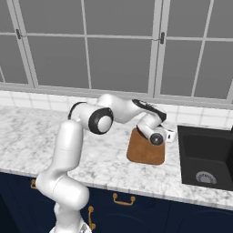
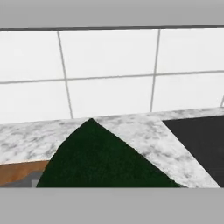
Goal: Pick up the sponge from the counter and clean the cutting board by briefly scrubbing or pressing down on the cutting board. Once finished, release the sponge.
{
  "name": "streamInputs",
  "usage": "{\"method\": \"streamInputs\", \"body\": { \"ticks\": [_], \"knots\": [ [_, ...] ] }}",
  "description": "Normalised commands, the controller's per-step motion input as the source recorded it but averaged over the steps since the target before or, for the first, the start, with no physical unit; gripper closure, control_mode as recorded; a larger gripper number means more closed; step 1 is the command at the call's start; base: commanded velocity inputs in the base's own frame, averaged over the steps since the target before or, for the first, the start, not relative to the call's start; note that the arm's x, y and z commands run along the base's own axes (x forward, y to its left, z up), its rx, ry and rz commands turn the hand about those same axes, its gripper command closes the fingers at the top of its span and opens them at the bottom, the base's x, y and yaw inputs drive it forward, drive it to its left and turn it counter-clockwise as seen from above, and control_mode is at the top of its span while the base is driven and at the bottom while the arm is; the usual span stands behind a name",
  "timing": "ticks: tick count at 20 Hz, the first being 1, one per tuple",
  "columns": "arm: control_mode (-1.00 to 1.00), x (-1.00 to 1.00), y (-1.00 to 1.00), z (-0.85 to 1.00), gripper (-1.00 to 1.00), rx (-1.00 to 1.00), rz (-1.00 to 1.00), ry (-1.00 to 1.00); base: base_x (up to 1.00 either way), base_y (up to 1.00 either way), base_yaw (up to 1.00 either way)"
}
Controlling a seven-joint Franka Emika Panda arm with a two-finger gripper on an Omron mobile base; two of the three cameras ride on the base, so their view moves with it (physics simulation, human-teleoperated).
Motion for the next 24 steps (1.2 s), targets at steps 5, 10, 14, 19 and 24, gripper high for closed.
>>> {"method": "streamInputs", "body": {
  "ticks": [5, 10, 14, 19, 24],
  "knots": [
    [-1.0, -0.22, -0.01, 0.81, 1.0, -0.02, -0.05, 0.3, 0.0, 0.0, 0.0],
    [-1.0, -0.32, -0.04, 0.66, 1.0, -0.11, 0.0, 0.62, 0.0, 0.0, 0.0],
    [-1.0, -0.37, -0.19, -0.36, 1.0, 0.0, 0.0, -0.1, 0.0, 0.0, 0.0],
    [-1.0, -0.46, -0.25, -0.76, 1.0, 0.01, 0.0, -0.11, 0.0, 0.0, 0.0],
    [-1.0, -0.95, -0.06, -0.27, 1.0, 0.0, -0.03, -0.04, 0.0, 0.0, 0.0]
  ]
}}
